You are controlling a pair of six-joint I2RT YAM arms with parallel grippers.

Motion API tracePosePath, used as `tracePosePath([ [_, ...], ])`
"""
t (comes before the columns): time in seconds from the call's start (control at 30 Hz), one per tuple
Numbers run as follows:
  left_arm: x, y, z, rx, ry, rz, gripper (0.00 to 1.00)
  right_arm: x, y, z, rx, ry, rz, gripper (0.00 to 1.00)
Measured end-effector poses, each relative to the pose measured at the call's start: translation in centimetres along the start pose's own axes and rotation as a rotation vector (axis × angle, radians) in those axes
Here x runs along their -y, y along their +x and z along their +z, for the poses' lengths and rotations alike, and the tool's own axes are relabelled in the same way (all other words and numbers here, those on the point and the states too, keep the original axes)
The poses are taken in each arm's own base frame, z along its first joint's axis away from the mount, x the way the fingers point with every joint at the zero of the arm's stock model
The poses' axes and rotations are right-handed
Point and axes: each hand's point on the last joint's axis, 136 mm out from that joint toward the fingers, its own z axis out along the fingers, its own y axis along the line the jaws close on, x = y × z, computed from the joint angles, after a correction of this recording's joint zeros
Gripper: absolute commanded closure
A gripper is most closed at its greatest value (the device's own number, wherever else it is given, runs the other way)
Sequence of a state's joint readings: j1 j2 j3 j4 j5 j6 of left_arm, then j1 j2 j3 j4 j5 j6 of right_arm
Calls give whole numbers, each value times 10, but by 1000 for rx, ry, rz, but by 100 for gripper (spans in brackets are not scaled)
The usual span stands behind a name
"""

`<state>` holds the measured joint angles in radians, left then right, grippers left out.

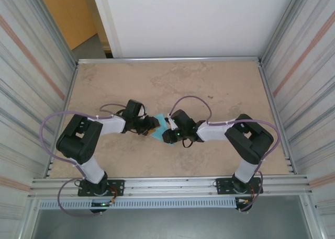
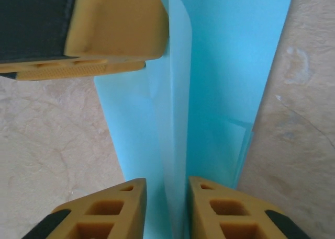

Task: Fold a paper plane with a square sheet of paper (pick it up from the middle)
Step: Fourth fold the wing at the center of the table.

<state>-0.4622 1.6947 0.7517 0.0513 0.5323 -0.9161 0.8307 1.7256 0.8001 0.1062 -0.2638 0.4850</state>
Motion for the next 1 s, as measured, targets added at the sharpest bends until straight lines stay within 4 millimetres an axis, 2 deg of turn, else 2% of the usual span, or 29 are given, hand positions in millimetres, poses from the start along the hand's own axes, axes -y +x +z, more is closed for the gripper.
tracePosePath([
  [0.23,3,-3,3,-11,-14,-3,61,-2,4,-10,-33,-25,69,63],
  [0.43,3,-3,4,-14,-16,-3,60,1,-3,-17,-23,-42,146,63],
  [0.67,3,-2,4,-19,-18,11,60,5,-4,-20,-35,-67,213,72],
  [1.0,3,-2,4,-20,-17,20,60,0,1,-19,-67,-106,231,74],
])
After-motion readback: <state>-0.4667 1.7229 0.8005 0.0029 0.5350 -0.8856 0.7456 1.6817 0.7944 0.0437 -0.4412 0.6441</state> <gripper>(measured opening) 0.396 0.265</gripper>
